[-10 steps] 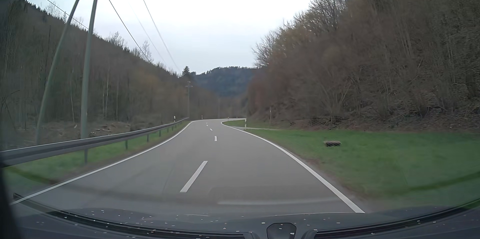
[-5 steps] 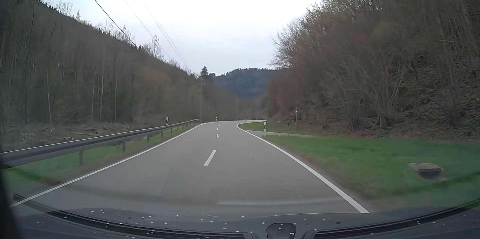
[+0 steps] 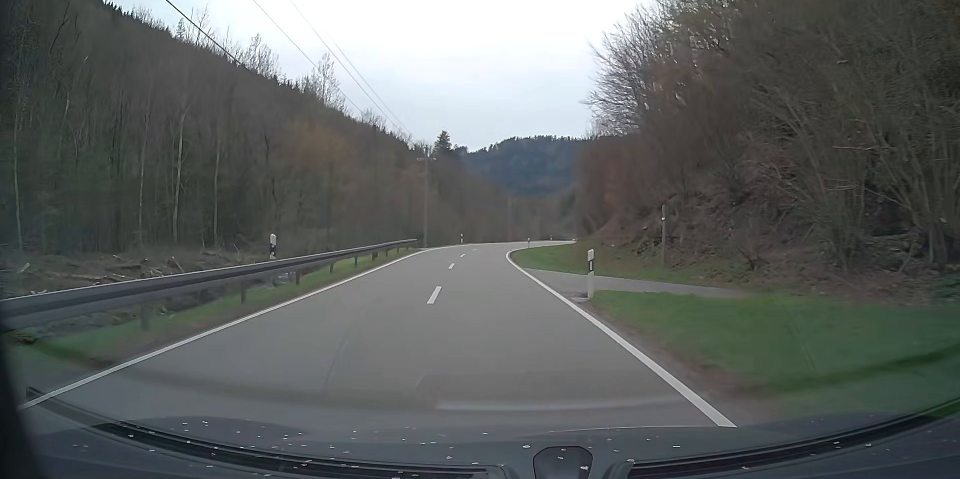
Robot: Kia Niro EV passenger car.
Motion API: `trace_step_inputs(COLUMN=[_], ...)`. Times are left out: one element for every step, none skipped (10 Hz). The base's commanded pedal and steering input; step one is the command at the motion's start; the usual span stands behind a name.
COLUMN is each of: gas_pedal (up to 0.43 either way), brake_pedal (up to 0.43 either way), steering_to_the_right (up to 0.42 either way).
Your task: Follow the waypoints while adhering to traffic rules and regulations
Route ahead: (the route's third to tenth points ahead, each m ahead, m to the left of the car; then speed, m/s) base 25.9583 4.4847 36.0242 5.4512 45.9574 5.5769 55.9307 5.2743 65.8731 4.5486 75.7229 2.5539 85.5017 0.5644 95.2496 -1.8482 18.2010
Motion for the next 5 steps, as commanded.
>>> trace_step_inputs(gas_pedal=[0.209,0.087,0.000,0.000,0.000], brake_pedal=[0.000,0.000,0.000,0.000,0.000], steering_to_the_right=[-0.035,-0.033,-0.027,-0.023,-0.018])
